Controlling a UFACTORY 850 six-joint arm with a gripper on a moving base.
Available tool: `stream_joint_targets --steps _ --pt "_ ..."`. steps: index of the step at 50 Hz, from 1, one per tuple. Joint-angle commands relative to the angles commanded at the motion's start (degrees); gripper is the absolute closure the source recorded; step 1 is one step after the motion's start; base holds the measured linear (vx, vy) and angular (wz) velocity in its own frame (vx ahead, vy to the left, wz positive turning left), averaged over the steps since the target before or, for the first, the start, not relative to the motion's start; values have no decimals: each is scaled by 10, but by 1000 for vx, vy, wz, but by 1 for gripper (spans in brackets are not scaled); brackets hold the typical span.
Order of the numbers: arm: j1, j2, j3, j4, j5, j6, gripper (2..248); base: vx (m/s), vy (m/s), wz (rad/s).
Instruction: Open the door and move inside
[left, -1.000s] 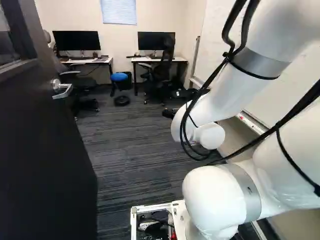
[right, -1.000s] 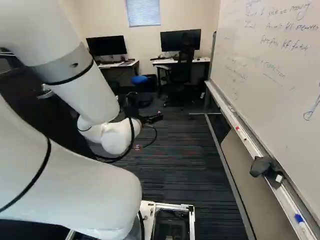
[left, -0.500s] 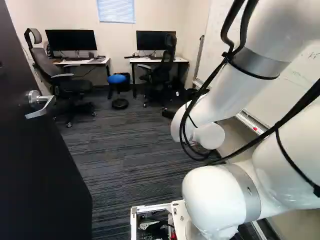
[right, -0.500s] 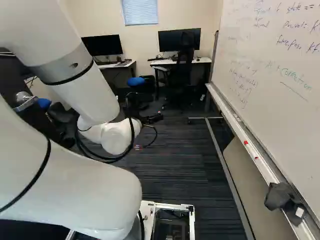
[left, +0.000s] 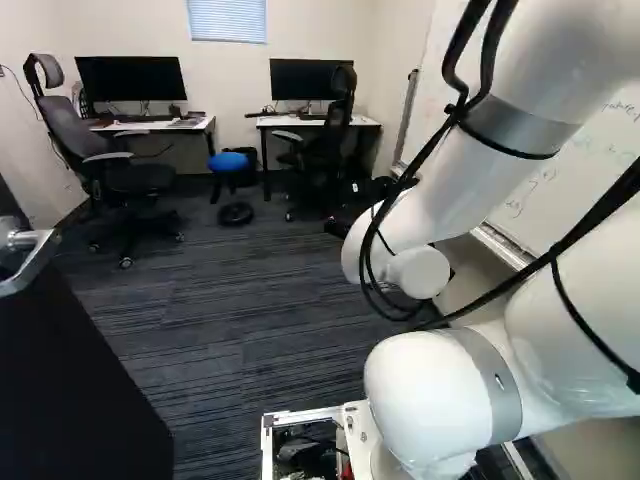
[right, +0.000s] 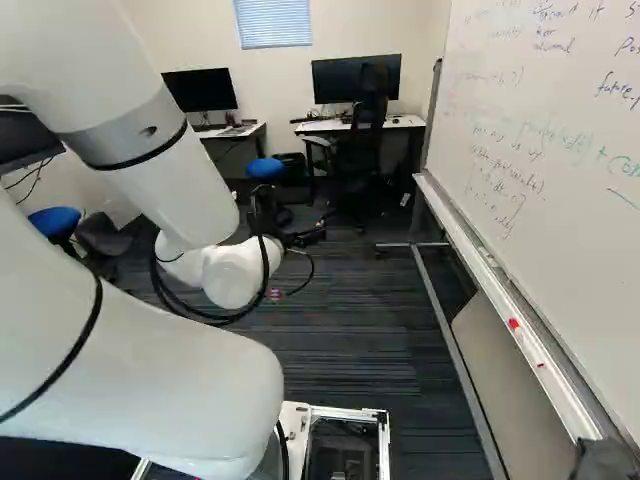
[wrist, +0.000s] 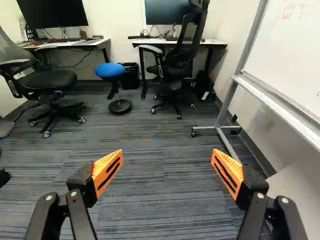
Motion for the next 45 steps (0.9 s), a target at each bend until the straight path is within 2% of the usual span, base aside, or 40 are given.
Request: stream_joint_targets --steps 45 --pt "0 0 0 0 0 0 3 249 5 -10"
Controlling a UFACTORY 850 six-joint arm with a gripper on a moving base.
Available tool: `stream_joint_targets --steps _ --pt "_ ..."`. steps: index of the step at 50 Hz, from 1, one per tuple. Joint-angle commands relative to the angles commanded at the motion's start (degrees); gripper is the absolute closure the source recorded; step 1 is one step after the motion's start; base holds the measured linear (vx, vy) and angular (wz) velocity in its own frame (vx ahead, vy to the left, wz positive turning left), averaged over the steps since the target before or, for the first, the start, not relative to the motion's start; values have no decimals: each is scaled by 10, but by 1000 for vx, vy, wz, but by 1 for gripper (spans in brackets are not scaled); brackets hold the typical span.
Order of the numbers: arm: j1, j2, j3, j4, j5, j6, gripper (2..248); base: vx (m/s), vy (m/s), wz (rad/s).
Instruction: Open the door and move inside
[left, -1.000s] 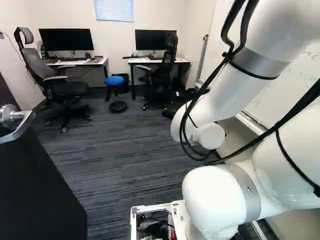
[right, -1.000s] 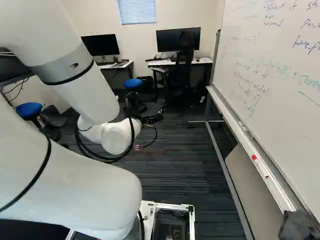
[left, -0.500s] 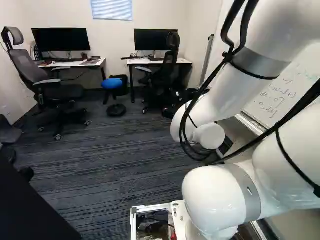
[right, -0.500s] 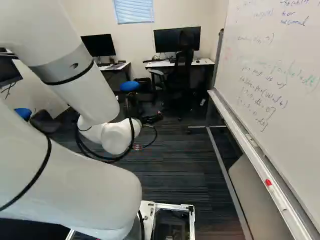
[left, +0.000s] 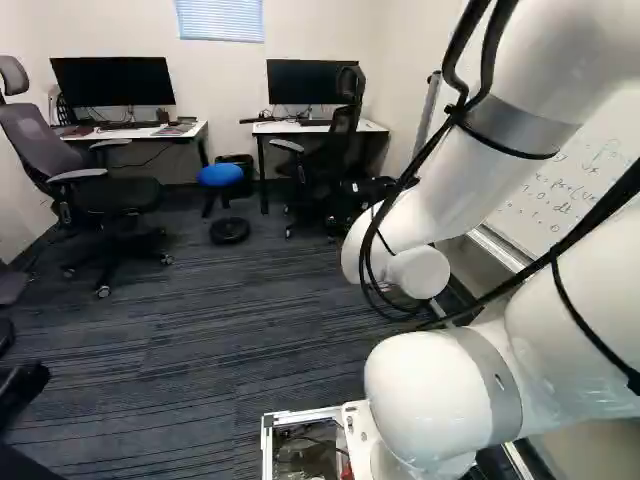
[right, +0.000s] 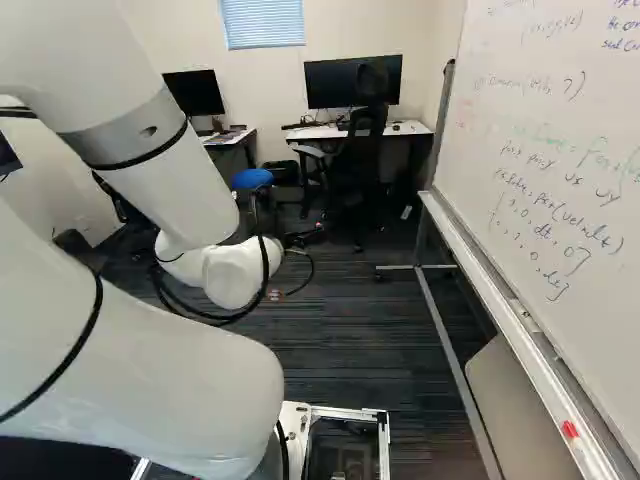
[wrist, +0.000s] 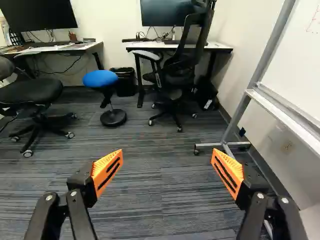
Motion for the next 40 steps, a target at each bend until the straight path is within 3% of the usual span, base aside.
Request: stream_joint_targets --steps 22,40 --pt "0 0 0 0 0 0 3 183 1 -9" --pt "0 0 0 0 0 0 3 5 -1 0"
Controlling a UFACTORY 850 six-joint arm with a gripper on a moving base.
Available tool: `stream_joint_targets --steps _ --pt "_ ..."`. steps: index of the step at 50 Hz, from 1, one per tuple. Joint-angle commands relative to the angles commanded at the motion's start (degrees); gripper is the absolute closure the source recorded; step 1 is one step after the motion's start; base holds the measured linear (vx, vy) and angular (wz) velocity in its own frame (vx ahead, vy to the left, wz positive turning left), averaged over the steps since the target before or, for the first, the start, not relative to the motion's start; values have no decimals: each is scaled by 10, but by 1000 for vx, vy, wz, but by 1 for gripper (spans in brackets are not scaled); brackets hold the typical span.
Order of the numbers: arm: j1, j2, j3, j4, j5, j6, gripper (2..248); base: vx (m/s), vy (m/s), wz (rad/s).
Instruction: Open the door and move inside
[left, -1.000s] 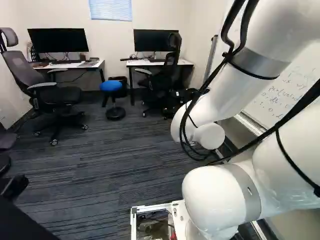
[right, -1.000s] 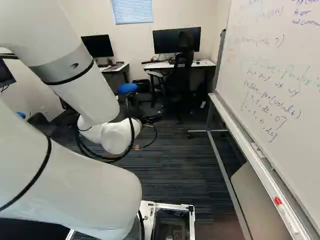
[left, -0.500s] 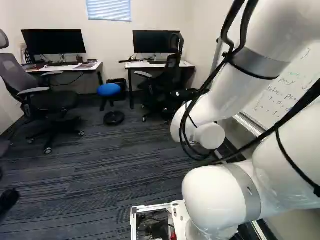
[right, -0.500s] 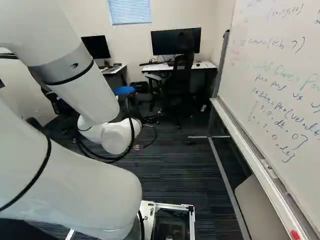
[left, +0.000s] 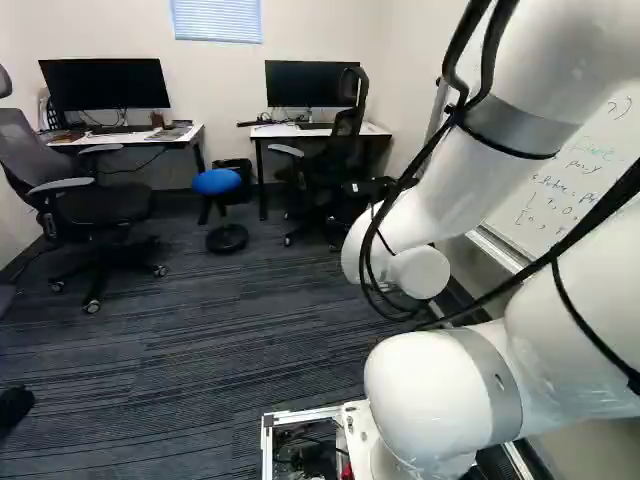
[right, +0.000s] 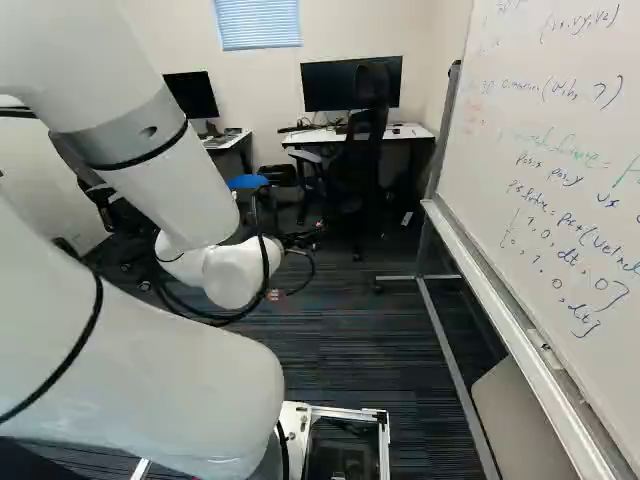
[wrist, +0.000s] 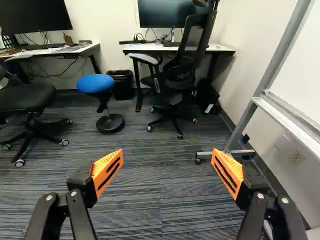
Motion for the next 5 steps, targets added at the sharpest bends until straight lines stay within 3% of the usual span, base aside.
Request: stream_joint_targets --steps 5 --pt "0 0 0 0 0 0 3 0 0 0"
